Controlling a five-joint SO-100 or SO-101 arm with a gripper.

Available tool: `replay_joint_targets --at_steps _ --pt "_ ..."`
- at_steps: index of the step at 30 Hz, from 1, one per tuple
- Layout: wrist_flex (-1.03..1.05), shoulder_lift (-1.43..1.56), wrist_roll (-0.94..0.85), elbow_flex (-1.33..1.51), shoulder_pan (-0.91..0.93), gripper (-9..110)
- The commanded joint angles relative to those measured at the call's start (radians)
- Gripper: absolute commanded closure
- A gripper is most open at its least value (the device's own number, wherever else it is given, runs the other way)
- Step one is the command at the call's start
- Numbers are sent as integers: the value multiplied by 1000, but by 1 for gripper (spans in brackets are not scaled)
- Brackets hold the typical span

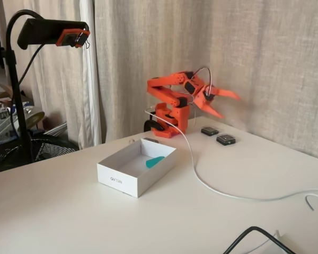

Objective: Grasp the green cube and put it in the bin.

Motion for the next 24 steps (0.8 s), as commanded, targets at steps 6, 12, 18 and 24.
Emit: replay_joint_targets --at_steps 6,12,18,24 --pt "114 199 55 104 -3 92" --pt "262 209 74 117 -23 110" --pt "281 209 60 133 -18 109" --pt "281 209 60 133 -18 110"
